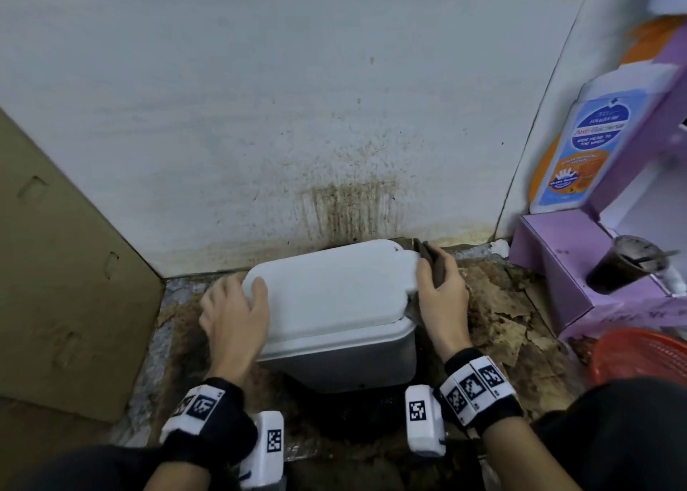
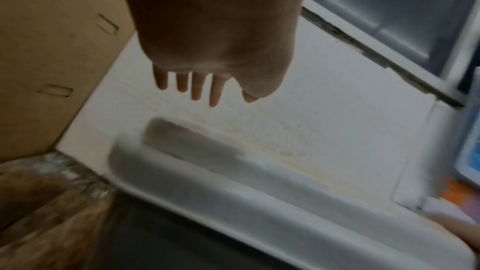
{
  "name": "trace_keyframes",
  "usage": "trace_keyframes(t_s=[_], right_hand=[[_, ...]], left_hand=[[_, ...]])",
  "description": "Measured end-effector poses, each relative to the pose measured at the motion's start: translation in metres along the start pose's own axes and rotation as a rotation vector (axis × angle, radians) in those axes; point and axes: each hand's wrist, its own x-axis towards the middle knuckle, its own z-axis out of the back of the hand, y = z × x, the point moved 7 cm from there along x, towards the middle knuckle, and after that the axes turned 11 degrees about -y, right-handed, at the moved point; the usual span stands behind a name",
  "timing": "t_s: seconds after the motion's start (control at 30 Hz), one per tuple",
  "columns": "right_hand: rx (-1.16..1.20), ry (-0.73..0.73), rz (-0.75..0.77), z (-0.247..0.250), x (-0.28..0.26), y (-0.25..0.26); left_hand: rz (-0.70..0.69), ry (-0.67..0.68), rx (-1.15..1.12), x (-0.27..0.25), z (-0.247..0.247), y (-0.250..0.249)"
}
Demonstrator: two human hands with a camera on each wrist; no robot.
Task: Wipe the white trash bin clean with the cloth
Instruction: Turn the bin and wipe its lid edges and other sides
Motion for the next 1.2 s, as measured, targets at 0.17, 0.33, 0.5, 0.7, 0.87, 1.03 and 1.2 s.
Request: trace_keyframes(t_s=[0.17,0.33,0.5,0.7,0.87,1.03,1.2], right_hand=[[-0.069,-0.144,-0.059,0.029,0.015,-0.022],[-0.097,-0.158,-0.123,0.042,0.024,-0.038],[-0.083,-0.13,-0.168,0.045,0.026,-0.045],[-0.004,-0.217,-0.248,0.06,0.004,-0.055],[0.072,-0.365,-0.292,0.074,-0.035,-0.062],[0.035,-0.439,-0.263,0.08,-0.068,-0.059],[-0.051,-0.36,-0.245,0.086,-0.052,-0.066]], left_hand=[[0.241,0.243,-0.111,-0.014,-0.021,0.038],[0.169,0.274,-0.174,-0.027,-0.028,0.031],[0.193,0.318,-0.282,-0.03,-0.031,0.036],[0.191,0.326,-0.395,-0.019,-0.036,0.029],[0.121,0.287,-0.426,0.005,-0.03,0.003],[0.094,0.3,-0.382,0.017,-0.041,0.007],[0.028,0.162,-0.178,0.009,-0.041,0.017]])
